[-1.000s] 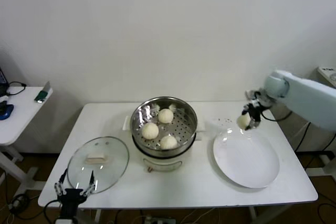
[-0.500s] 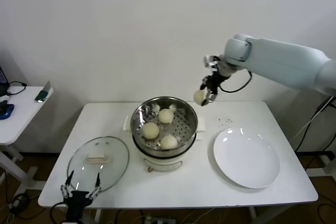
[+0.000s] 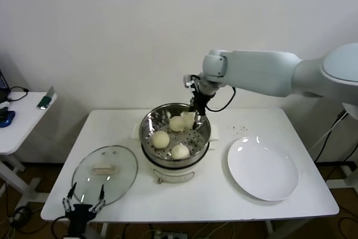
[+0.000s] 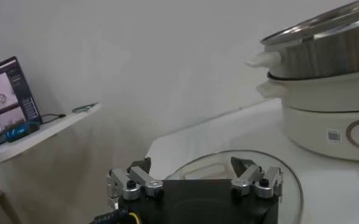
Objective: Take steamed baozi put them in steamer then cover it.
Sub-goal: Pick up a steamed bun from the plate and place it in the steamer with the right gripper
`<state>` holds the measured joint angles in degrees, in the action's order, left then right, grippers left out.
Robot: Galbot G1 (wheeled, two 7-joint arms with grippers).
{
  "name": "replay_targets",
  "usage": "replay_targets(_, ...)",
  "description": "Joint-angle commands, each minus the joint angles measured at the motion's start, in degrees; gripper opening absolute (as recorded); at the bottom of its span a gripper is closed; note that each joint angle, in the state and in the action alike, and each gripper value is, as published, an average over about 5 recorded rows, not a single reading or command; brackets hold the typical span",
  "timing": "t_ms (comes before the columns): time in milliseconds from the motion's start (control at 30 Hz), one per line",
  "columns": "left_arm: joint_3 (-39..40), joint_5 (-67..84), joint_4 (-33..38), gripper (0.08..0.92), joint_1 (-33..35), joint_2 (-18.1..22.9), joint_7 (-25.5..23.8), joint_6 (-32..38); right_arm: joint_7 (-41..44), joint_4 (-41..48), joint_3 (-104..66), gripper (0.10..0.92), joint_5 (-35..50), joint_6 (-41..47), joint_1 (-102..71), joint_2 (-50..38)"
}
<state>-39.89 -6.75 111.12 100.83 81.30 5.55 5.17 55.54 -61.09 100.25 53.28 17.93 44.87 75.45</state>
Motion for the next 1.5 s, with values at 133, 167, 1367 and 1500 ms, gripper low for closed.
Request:
replay_targets(133, -0.06, 0.36, -0.29, 0.823, -0.39, 0.04, 0.02, 0.01, -1.39, 0.07, 3.65, 0.688, -0.92, 0.56, -4.08, 2.76)
replay_targets(167, -0.05, 0.36, -0.39, 0.823, -0.57, 0.06, 0.01, -0.02, -1.48, 0.2, 3.69, 0.69, -0.99, 0.53, -4.27, 2.75)
replay_targets(1367, -0.2, 0.83, -1.63, 0.823, -2.84, -0.58, -0.18, -1.11, -3.09, -0.51, -5.23, 0.823, -1.8, -1.17, -0.79, -4.64)
replay_targets(1500, -0.39, 0.43, -1.51, 0.823, -2.99, -0.62, -0.15, -1.22, -9.77, -2.68, -10.3, 0.823, -0.85, -7.1, -0.65, -11.45)
